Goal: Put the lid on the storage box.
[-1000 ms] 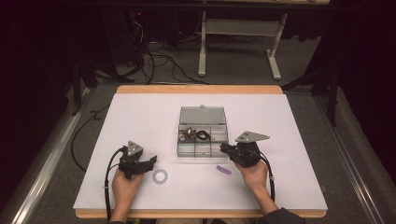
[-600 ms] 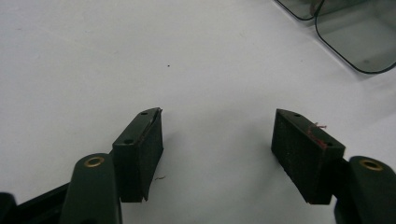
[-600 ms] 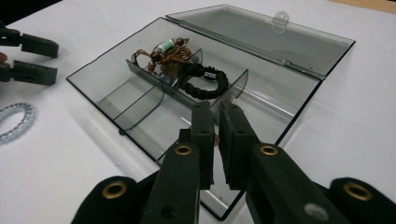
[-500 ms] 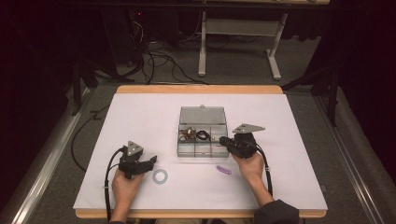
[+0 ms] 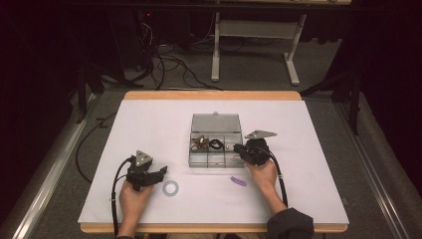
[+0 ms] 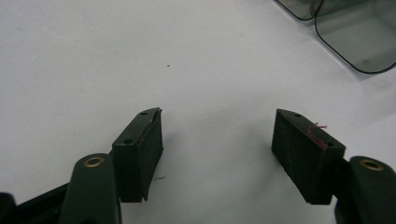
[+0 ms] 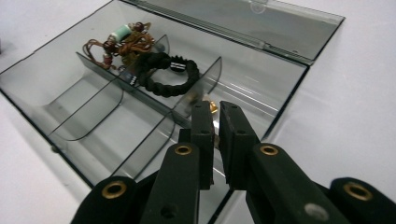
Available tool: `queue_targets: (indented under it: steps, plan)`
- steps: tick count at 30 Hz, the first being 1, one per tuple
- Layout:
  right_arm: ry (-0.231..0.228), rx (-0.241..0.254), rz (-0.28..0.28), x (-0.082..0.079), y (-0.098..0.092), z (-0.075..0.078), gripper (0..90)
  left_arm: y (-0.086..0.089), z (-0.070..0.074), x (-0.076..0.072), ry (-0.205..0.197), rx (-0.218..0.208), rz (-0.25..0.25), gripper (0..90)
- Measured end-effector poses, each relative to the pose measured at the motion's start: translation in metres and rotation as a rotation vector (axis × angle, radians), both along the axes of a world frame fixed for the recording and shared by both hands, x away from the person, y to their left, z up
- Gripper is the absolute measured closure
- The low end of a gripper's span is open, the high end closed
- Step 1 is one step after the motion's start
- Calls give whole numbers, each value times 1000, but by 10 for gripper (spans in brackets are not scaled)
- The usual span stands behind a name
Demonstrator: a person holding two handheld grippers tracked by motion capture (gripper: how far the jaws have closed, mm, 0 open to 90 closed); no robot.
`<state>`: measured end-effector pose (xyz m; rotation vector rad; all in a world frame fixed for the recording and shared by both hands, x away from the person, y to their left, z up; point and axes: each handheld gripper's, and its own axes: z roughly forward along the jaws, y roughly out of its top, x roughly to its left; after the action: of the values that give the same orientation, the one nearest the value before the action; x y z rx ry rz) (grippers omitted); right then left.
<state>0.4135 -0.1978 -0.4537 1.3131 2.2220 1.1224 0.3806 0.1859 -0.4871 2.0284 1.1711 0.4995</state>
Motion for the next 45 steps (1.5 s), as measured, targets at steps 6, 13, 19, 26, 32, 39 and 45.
queue_targets:
  steps: [6, 13, 19, 26, 32, 39, 45]
  plan:
    - [5, -13, -6, 3, 2, 1, 856, 0, 0, 0, 1, -1, 0, 341]
    - [0, -41, -1, 10, 10, 5, 855, 0, 0, 0, 0, -1, -1, 339]
    - [3, -56, -13, 19, 15, 6, 852, 0, 0, 0, 0, -1, -1, 338]
    - [10, -64, -20, 23, 19, 3, 820, 0, 0, 0, 0, -1, -1, 338]
    - [-12, -42, -20, 15, 15, 10, 781, 0, 0, 0, 0, -1, -1, 338]
    - [-49, -25, -18, 2, 4, 15, 750, 0, 0, 0, 0, -1, -1, 338]
    - [-61, 2, -28, -8, -9, 16, 729, 0, 0, 0, 0, 0, -1, 338]
